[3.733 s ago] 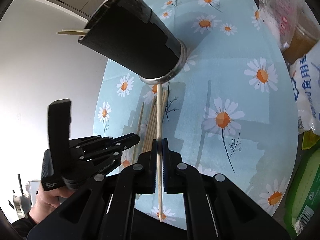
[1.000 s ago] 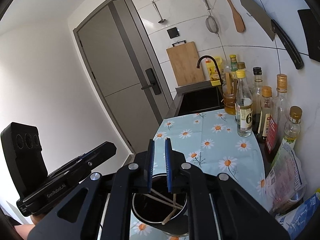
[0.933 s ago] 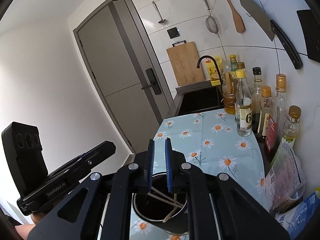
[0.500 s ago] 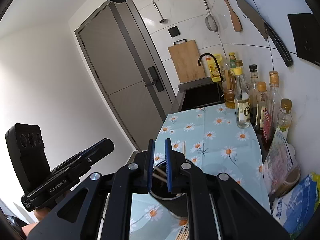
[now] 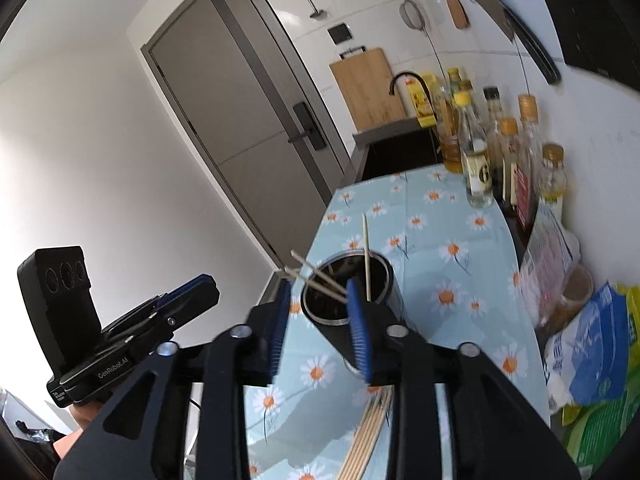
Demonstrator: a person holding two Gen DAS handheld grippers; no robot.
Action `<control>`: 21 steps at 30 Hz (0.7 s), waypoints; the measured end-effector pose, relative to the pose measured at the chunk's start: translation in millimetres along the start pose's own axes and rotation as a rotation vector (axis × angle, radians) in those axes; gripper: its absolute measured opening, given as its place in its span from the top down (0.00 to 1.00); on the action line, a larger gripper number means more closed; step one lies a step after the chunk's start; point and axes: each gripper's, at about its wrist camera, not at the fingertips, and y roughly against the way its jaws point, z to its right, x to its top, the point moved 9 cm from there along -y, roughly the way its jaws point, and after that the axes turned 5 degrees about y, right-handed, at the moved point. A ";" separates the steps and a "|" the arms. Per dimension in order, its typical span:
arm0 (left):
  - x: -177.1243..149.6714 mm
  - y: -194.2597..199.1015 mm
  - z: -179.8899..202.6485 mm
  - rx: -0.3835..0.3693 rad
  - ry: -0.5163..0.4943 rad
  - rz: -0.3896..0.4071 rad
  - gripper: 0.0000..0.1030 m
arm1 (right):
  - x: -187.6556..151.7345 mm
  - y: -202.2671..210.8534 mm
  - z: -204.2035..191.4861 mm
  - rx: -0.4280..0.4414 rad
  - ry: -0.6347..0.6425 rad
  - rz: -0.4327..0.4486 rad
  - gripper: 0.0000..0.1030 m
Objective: Organize utensils
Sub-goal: 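Move both open tools back toward the remaining sticks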
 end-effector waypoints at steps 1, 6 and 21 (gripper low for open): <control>-4.8 0.3 -1.3 0.002 0.004 -0.008 0.73 | -4.4 -1.6 0.9 0.001 -0.004 -0.012 0.67; -31.6 -2.1 -6.5 -0.014 0.030 -0.081 0.73 | -25.6 -11.2 4.6 0.001 -0.023 -0.072 0.67; -116.4 -22.5 -29.4 0.000 0.076 -0.336 0.72 | -123.9 -74.8 30.7 -0.046 -0.123 -0.472 0.65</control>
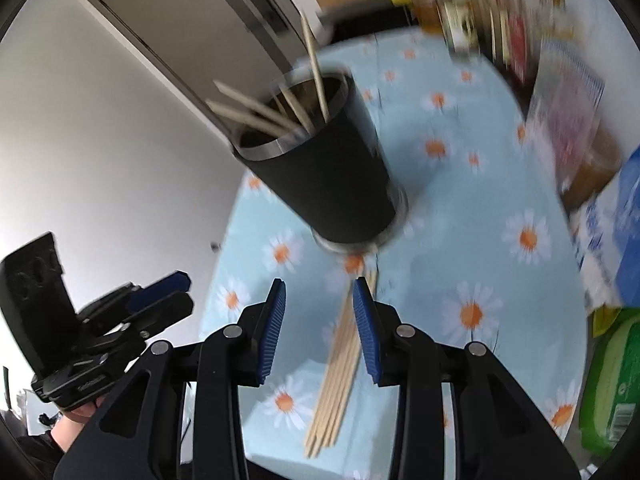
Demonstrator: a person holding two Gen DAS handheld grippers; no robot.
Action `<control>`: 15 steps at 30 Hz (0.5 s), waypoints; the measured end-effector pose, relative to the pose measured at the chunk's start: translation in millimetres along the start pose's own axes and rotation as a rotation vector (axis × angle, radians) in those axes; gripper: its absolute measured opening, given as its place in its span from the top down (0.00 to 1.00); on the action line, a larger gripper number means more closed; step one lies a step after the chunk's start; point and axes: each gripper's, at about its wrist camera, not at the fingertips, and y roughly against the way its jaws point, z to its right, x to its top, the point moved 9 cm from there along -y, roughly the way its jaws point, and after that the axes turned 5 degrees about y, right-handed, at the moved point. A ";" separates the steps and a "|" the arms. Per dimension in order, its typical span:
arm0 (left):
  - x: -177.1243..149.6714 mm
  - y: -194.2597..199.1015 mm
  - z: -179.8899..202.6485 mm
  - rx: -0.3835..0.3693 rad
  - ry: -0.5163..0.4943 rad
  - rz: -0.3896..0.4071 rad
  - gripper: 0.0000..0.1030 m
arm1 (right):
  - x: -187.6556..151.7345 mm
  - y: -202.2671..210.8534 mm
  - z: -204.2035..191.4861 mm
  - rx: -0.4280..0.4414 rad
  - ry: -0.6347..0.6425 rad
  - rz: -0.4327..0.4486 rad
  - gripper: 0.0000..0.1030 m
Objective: Organize utensils
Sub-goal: 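Move both open tools back toward the remaining sticks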
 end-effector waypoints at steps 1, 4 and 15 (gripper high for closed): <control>-4.1 -3.2 -1.1 -0.004 0.005 -0.016 0.72 | -5.2 -9.1 3.0 -0.002 -0.013 -0.038 0.65; -13.4 -10.6 -5.4 -0.010 0.024 -0.048 0.72 | -16.3 -30.2 10.4 -0.018 -0.038 -0.119 0.66; -41.5 -28.3 -21.3 -0.018 0.071 -0.124 0.72 | -33.8 -78.0 24.3 -0.064 -0.099 -0.318 0.71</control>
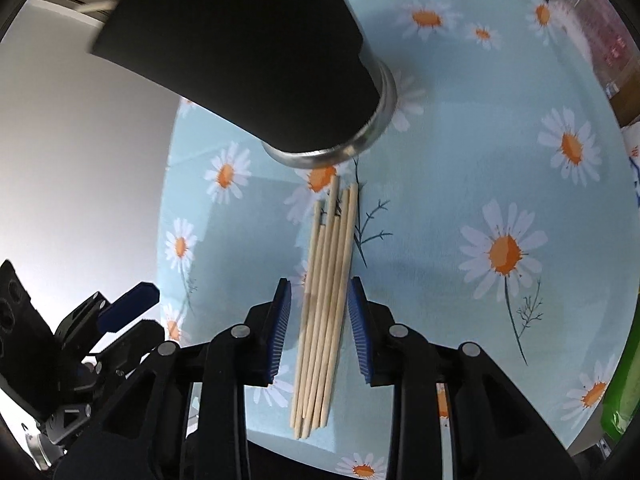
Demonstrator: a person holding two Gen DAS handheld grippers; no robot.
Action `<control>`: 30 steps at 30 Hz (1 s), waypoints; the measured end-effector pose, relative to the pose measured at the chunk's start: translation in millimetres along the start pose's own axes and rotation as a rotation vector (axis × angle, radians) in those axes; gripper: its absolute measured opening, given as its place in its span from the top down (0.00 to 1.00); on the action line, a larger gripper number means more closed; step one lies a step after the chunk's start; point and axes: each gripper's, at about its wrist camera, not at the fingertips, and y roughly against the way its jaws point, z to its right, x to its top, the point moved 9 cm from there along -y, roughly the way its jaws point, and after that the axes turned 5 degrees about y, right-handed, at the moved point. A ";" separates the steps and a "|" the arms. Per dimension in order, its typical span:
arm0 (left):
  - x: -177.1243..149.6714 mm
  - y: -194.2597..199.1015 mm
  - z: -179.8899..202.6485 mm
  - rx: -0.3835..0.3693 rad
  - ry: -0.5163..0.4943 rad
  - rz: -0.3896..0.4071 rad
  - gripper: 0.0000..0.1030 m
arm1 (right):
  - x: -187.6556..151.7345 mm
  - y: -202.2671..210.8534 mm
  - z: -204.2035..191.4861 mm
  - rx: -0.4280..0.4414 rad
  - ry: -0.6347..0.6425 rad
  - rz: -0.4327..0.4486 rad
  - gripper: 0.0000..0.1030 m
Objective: Organize utensils
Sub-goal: 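Move both open tools back toward the remaining sticks, then grasp a wooden stick with the right tool while the left tool grasps another stick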
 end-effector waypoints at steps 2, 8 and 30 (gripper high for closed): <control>-3.9 -2.3 -4.0 -0.005 0.013 -0.007 0.72 | -0.1 -6.4 2.5 -0.020 -0.001 -0.027 0.78; -6.8 -4.9 -11.7 -0.019 0.037 -0.013 0.72 | 5.3 -16.8 6.5 -0.073 -0.006 -0.063 0.86; -6.7 -13.8 -24.3 -0.037 0.058 -0.041 0.72 | 8.9 -40.6 -8.4 -0.263 0.028 -0.092 0.91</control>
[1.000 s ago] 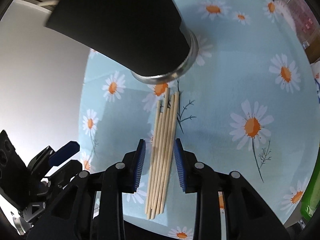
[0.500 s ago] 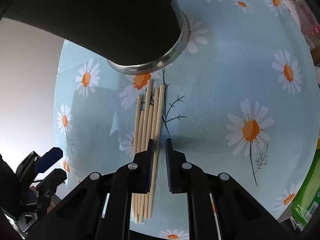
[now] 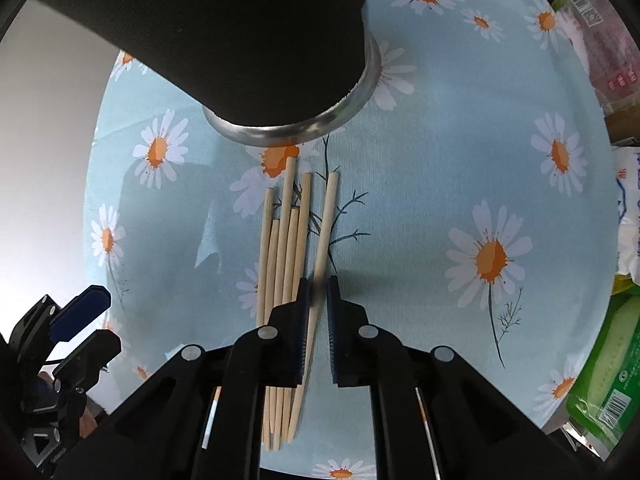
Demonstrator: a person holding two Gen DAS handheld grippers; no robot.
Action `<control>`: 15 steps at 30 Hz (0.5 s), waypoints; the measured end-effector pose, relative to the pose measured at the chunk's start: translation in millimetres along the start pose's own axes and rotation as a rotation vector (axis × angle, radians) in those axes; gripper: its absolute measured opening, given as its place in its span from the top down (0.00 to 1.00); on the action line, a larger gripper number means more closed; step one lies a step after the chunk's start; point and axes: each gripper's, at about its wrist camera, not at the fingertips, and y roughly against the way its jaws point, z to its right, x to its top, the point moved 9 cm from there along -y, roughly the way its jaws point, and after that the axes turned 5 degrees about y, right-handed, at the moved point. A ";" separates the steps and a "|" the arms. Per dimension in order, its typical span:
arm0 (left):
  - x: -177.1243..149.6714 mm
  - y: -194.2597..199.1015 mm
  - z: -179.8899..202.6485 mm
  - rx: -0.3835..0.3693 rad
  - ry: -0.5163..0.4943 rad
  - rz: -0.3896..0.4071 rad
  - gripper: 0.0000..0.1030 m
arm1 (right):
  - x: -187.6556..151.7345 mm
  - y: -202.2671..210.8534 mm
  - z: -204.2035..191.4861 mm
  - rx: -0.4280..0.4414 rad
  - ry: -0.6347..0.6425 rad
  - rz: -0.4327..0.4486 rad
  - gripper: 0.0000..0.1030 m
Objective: Organize utensils
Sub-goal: 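Grasp a wooden stick with the right tool while the left tool grasps another stick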
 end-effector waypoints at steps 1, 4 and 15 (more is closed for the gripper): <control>-0.4 -0.5 -0.1 0.002 0.002 -0.002 0.72 | 0.2 -0.7 -1.4 -0.010 -0.003 0.004 0.92; -0.6 -1.7 0.5 0.005 0.012 -0.003 0.72 | 1.2 -2.8 -2.4 -0.017 -0.014 0.013 0.96; -6.7 -12.5 12.8 0.092 0.031 -0.045 0.72 | -3.4 20.5 33.3 0.150 -0.031 0.084 0.95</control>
